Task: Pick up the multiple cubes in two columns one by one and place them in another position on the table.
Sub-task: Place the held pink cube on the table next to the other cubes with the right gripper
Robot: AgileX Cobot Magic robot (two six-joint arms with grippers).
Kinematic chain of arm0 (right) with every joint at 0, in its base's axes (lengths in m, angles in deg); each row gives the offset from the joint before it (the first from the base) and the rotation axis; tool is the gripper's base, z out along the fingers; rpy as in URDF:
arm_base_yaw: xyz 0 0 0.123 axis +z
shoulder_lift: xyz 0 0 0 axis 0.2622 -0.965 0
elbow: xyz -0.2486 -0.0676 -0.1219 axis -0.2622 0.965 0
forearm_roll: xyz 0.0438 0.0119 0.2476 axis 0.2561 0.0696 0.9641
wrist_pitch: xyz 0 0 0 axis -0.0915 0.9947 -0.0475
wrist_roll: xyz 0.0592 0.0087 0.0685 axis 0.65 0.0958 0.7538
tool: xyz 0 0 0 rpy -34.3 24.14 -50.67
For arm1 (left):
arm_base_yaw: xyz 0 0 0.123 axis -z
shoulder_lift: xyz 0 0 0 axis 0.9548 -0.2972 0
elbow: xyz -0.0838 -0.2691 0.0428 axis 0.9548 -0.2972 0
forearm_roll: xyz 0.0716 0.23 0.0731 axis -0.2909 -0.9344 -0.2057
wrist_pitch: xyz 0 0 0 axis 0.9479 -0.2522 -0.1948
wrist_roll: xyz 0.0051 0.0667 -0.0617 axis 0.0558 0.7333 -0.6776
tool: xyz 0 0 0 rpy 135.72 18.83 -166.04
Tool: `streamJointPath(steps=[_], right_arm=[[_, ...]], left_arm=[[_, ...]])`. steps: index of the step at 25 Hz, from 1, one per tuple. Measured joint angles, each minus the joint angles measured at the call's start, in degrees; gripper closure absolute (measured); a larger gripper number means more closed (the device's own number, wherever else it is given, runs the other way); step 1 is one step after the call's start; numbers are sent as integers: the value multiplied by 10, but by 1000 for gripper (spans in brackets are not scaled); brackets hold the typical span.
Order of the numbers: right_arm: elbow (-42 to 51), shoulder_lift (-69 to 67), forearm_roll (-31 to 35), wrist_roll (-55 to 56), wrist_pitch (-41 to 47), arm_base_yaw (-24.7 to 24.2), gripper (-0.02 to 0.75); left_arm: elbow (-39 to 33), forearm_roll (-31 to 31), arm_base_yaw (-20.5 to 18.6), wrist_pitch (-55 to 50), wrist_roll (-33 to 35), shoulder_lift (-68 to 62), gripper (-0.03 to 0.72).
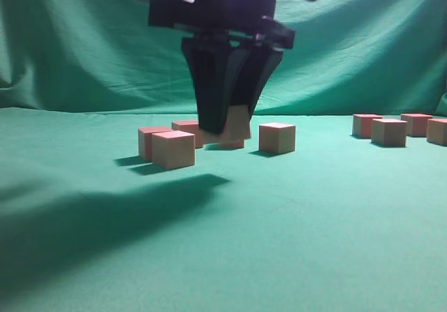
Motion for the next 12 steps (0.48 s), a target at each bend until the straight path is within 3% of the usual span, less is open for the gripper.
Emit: streamJointPath(steps=[12], right_arm=[[-38, -53, 0, -5, -2, 1, 468]], left_arm=[[0, 0, 0, 0, 0, 0, 688]])
